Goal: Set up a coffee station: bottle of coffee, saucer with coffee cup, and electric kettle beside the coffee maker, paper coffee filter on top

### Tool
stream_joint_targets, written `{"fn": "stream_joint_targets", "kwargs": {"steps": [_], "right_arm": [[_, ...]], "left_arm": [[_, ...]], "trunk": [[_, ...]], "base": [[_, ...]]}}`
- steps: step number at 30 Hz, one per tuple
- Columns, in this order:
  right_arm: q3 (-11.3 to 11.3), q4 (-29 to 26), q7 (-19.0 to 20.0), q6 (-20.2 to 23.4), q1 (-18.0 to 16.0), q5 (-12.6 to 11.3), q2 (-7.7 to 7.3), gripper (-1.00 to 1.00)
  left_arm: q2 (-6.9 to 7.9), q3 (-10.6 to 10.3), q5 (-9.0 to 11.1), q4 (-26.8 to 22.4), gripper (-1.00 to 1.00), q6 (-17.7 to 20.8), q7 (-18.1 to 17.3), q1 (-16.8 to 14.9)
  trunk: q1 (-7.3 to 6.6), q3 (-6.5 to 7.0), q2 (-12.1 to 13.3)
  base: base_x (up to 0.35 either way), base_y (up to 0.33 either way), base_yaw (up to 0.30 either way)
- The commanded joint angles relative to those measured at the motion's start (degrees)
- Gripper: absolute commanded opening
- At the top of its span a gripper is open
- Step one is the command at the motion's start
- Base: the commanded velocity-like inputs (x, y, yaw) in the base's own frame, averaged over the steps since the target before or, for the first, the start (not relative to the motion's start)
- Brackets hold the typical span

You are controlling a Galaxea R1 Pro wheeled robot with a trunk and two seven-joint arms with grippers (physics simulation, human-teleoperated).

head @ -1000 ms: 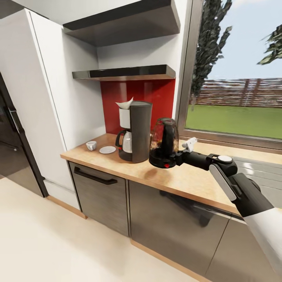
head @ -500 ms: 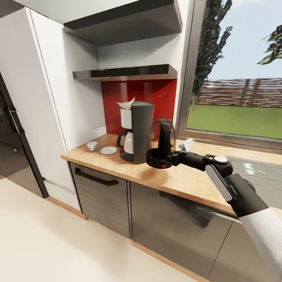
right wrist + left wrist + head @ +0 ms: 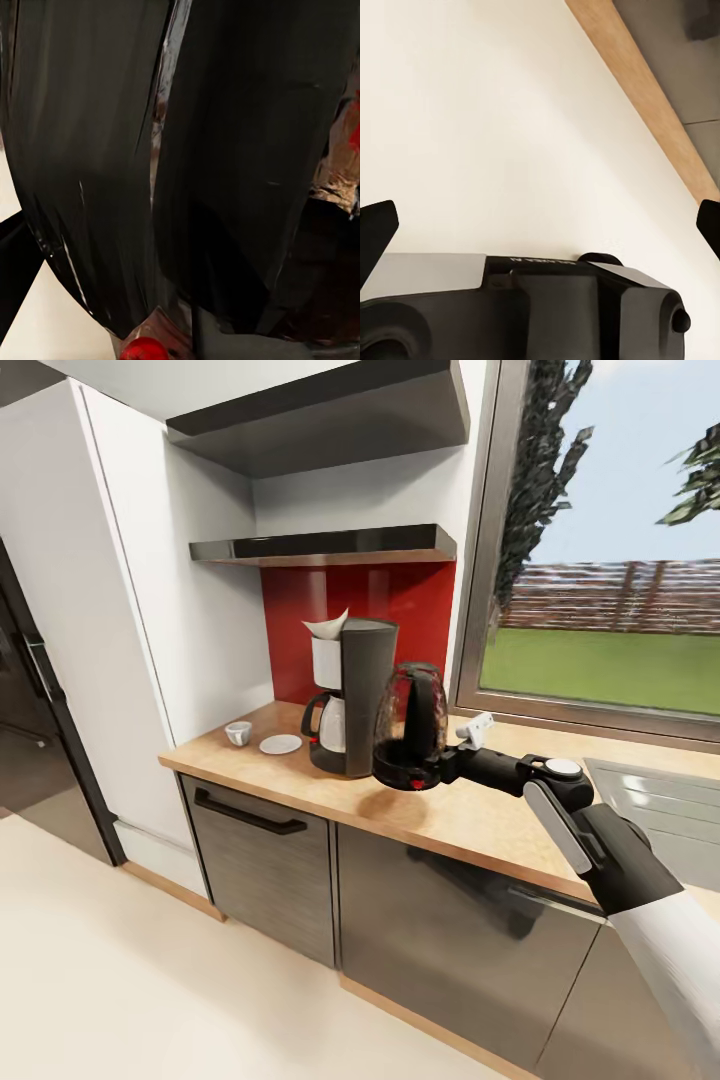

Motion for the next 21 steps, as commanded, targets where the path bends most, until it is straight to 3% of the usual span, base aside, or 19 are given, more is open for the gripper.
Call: {"fn": "stream_joint_targets", "kwargs": {"steps": [1,21], "right_arm": [[0.04,-0.06,-0.15,0.39,-0.07,-0.7,-0.04,-1.0],[0.08,1.19,-0.24,0.31,-0.07,-0.66,-0.04,-1.0]], "left_arm": [[0.01,-0.28,0.14,0.05,1.0,-0.41,-0.1,-0.05],[0.01,-0.32,0.12,0.05,1.0,-0.41,-0.11,-0.06]], "trunk": [[0.0,-0.06,-0.04],[2.85,-2.39,-5.25]], "base": [[0.0,0.0,0.0],[0.0,0.0,0.0]]}}
